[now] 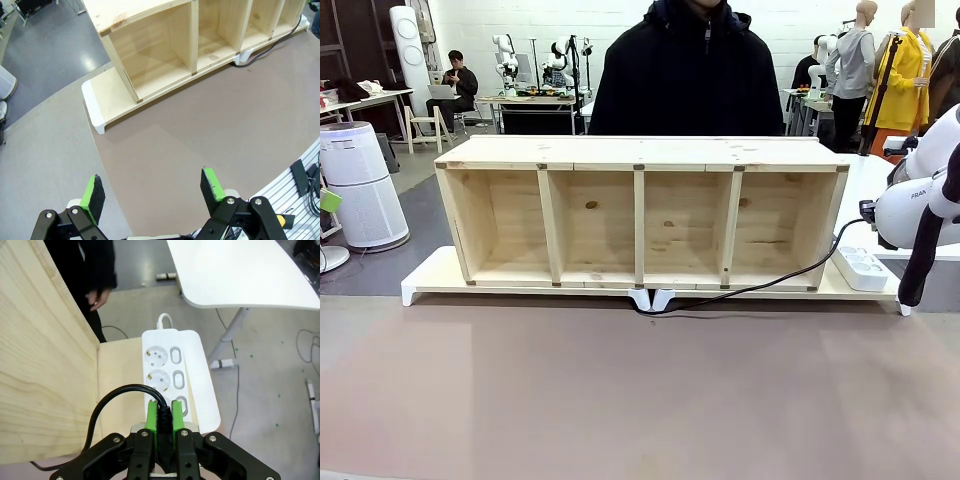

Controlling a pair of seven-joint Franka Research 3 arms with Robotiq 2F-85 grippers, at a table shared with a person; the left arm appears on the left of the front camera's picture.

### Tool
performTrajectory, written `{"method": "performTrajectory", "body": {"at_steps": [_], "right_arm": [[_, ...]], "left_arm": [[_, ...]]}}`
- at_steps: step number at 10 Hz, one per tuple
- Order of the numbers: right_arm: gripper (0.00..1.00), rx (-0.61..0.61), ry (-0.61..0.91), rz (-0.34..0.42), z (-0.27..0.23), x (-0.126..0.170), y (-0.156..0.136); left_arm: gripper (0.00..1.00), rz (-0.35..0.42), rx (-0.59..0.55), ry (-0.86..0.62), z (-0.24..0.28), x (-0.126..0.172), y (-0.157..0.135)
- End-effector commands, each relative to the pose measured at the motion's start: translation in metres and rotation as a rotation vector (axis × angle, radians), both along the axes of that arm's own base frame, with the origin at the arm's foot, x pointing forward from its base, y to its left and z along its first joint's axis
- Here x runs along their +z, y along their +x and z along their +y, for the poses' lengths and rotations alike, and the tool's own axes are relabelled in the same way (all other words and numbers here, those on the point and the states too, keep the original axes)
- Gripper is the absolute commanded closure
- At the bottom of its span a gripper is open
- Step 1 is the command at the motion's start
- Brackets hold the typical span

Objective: Perform cable management.
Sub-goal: Release the Power Cable when the human grasps it.

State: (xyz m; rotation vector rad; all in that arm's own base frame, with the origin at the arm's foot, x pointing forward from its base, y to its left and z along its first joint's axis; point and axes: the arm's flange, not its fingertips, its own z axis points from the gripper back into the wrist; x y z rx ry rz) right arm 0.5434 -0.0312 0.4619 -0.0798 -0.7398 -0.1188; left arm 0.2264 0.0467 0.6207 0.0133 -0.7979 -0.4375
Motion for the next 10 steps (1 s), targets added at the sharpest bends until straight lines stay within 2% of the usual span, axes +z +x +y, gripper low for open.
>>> {"method": "performTrajectory", "body": {"at_steps": [1,10], "right_arm": [[0.85,0.001,-0.002,-0.003,0.0003,0.002,-0.0002],[0.85,0.001,-0.002,-0.003,0.0003,0.002,-0.0002]], "left_arm": [[0.0,-0.005,0.018,-0.003,0.0006,0.0,0.0024],[0.0,-0.005,0.018,-0.003,0.0006,0.0,0.0024]]}}
